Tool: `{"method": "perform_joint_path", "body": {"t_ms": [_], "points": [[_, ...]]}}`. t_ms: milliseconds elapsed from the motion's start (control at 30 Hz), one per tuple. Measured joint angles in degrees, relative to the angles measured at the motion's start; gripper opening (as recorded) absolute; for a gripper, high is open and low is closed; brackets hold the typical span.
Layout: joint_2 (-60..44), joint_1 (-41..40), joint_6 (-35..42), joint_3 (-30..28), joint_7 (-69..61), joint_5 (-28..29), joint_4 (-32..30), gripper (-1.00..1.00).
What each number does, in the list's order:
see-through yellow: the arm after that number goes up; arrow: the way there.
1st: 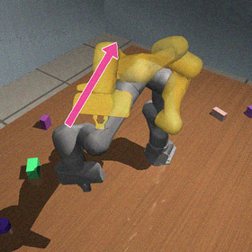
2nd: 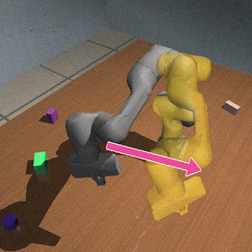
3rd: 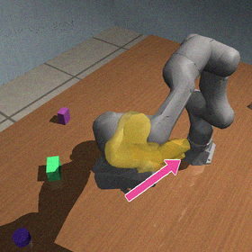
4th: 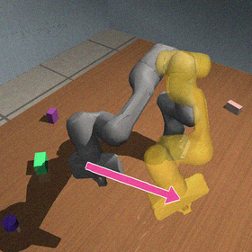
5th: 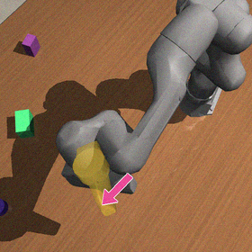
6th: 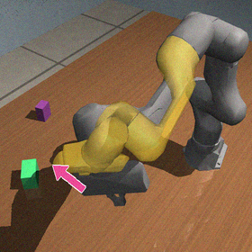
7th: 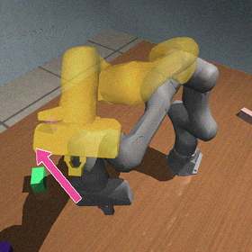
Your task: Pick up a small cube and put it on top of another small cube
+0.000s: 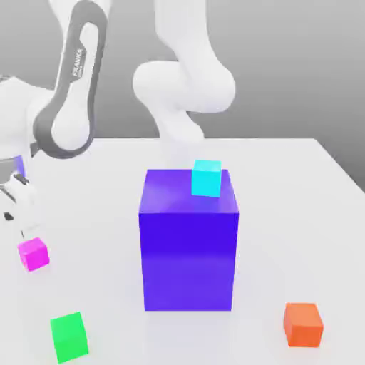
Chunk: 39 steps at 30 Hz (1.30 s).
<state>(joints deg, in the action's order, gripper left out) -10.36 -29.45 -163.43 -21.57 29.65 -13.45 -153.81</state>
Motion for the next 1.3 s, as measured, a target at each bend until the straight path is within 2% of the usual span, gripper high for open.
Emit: {"method": "perform_joint_path", "body": {"t_ms": [133, 167, 400, 467, 600, 733, 1000, 1133, 1167, 1300], "points": [[-8.21, -7.52, -6.08, 9.05, -6.27, -8.13, 1.81, 0.0], [-9.52, -8.9, -7.12, 10.65, -7.09, -9.14, 2.13, -1.0], [-9.51, -9.07, -7.11, 10.79, -6.89, -8.9, 2.1, -1.0], [-6.45, -6.65, -4.79, 7.68, -4.46, -5.79, 1.3, -1.0], [1.63, -3.34, 1.01, 2.35, 2.91, 3.88, -0.59, -1.0], [2.58, 1.67, 5.73, 4.86, 12.32, 7.3, 3.43, -1.0], [1.17, 13.68, 14.59, 12.51, 31.36, 10.51, 14.07, -1.0], [-5.38, 14.73, 9.75, 14.25, 32.21, 8.9, 15.72, -1.0], [-7.29, 14.46, 8.01, 14.71, 31.92, 8.4, 15.87, 1.0], [-7.29, 14.46, 8.01, 14.71, 31.92, 8.4, 15.87, 1.0]]}}
